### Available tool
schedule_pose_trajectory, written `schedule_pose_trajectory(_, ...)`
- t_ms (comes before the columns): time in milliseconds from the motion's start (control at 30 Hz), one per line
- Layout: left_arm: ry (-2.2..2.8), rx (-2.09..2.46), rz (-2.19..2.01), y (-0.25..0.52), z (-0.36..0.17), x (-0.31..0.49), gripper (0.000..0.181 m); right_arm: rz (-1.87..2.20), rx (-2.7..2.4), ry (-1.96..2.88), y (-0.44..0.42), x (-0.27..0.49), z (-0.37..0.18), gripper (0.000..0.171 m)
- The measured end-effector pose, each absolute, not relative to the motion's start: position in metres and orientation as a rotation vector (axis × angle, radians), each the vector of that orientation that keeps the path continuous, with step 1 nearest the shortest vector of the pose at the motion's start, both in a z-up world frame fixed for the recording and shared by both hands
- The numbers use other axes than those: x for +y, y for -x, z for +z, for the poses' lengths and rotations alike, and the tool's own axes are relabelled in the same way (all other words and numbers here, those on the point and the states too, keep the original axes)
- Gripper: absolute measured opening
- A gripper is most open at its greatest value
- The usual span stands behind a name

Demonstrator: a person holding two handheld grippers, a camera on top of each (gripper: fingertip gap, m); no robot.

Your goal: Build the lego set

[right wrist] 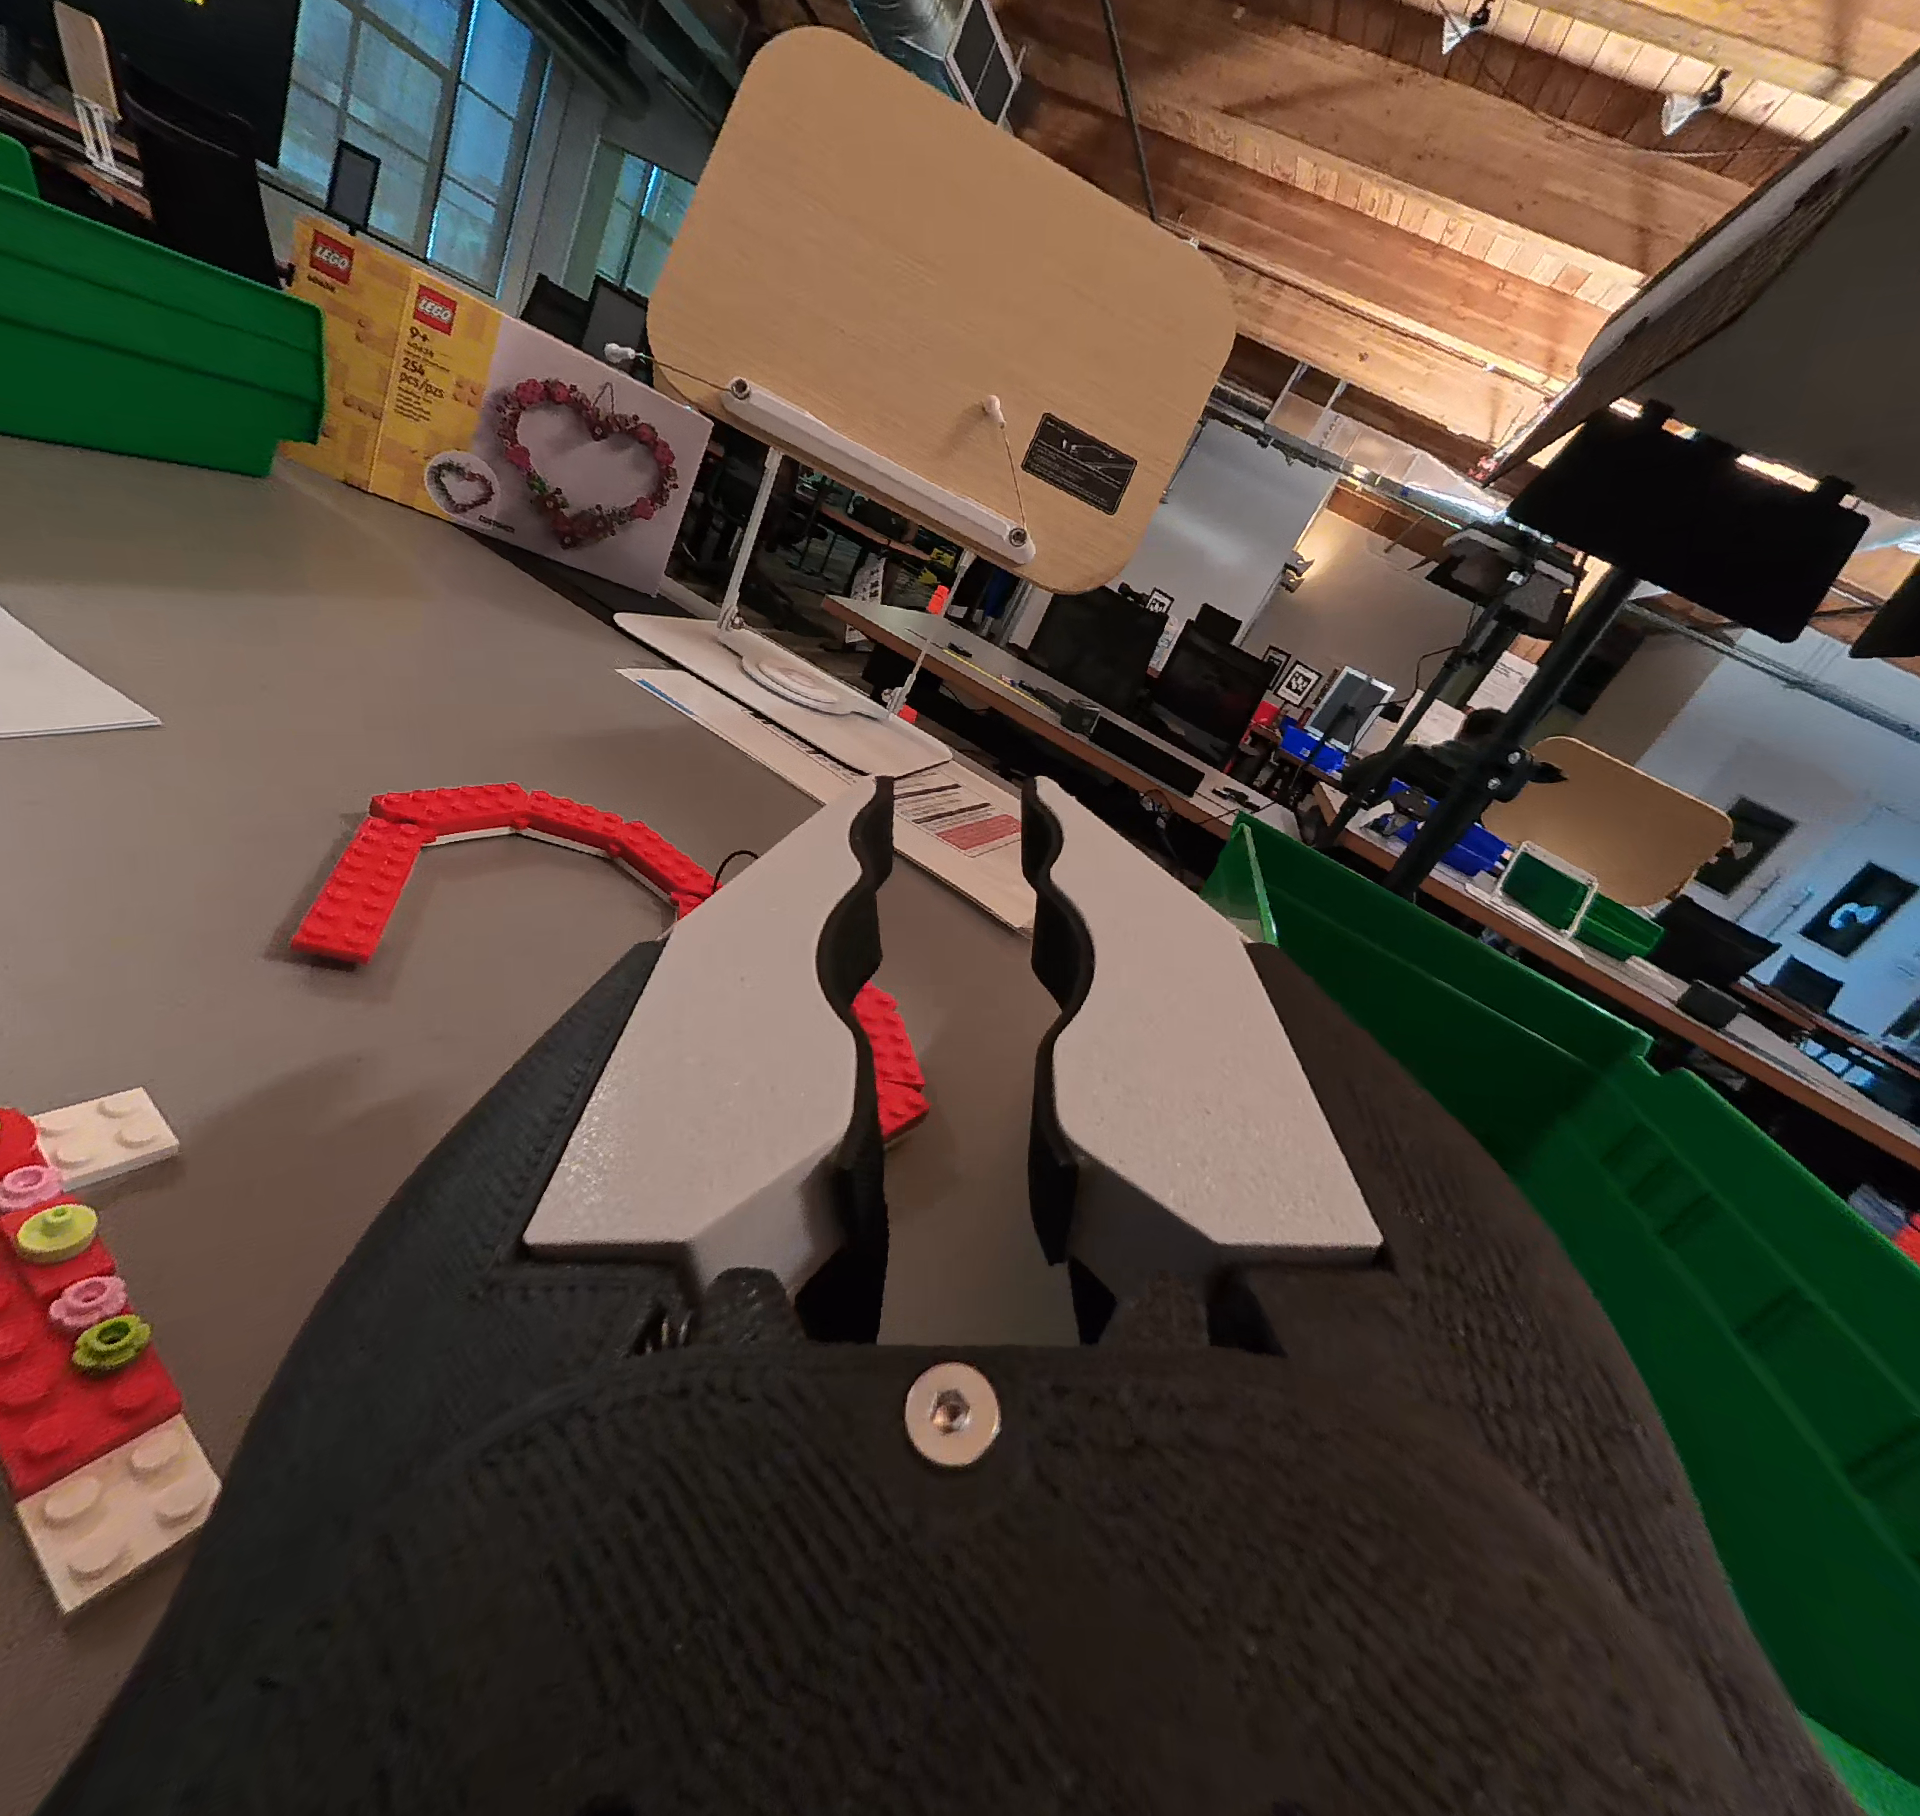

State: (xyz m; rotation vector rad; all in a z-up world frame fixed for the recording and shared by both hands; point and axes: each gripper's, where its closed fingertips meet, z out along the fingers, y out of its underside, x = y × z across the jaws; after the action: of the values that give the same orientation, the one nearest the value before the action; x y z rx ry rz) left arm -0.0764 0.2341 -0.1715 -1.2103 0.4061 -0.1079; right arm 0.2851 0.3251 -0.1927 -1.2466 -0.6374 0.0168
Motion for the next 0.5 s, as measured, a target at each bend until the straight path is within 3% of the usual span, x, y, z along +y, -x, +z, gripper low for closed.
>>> schedule_pose_trajectory(500,1.215,0.404,-0.141,0.0769,-0.1721,0.2348,0.034,0.023,-0.653,1.258,-0.2831,0.3258,-0.1955,0.02)
